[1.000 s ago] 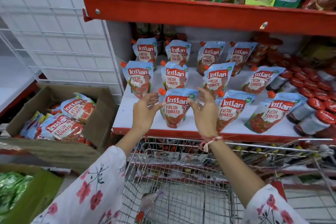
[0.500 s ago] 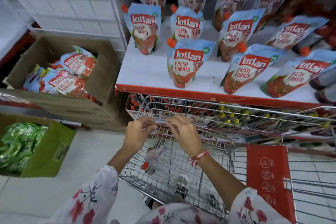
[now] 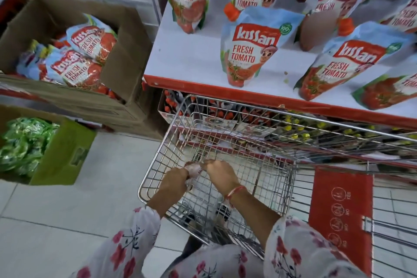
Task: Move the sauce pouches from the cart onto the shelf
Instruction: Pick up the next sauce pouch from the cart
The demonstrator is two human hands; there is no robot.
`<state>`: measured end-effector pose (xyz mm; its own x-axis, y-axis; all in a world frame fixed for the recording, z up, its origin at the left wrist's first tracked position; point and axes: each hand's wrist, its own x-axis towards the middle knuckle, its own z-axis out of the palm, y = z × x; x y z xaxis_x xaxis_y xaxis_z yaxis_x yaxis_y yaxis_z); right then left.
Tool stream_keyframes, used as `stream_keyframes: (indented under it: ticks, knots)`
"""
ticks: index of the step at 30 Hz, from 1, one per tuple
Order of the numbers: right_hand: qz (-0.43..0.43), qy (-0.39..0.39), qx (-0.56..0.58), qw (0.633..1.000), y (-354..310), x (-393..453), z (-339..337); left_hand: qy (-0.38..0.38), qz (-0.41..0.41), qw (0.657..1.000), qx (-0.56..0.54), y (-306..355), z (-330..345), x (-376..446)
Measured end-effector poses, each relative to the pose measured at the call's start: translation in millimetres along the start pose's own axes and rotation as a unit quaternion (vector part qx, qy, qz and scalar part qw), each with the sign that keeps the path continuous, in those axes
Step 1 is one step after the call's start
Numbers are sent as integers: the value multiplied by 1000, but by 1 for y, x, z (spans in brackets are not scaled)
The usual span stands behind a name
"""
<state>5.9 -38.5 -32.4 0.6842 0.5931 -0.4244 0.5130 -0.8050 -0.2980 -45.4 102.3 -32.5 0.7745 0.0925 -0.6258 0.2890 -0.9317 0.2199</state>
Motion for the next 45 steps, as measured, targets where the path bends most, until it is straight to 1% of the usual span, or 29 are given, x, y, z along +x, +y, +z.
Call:
stream_keyframes:
  ticks: [3,6,10,13,16,19,21,23,26,29,31,35,38,40,43,45]
  knots:
    - [8,-1,10,1000,-1,-2,-12,40,19,999,-4,-7,-8,1]
    - [3,10,55,998,0,-15,-27,62,59,995,-43,-16,-21,-2]
    - [-26,80,87,993,3,-35,-40,111,109,981,-119,-23,-38,-22]
    - [-11,137,144,980,0,-49,-54,162,127,962,-180,-23,-53,-41]
    - [1,207,214,955,-6,-63,-79,199,123,928,-291,-18,-74,-58]
    - [-3,257,241,936,-13,-72,-109,207,131,871,-425,-11,-100,-69]
    - [-14,284,246,927,-19,-75,-133,211,154,835,-485,-8,-120,-74]
    - [-25,312,251,916,-24,-76,-158,224,176,807,-517,-6,-141,-76]
    - [-48,347,254,901,-32,-74,-196,251,211,779,-535,-1,-177,-77]
    - [-53,376,250,891,-38,-66,-231,282,238,754,-543,3,-214,-76]
    - [-63,389,239,887,-41,-59,-253,307,249,750,-531,3,-238,-71]
    - [-85,422,183,884,-50,-42,-294,328,261,741,-525,4,-282,-60]
    - [-82,426,143,890,-53,-27,-317,342,263,738,-518,8,-308,-51]
    - [-73,420,110,898,-53,-15,-324,347,254,744,-511,6,-318,-42]
    - [-48,408,52,910,-53,6,-324,344,236,766,-490,3,-325,-26]
    - [-31,402,46,914,-54,16,-325,347,223,771,-484,1,-330,-19]
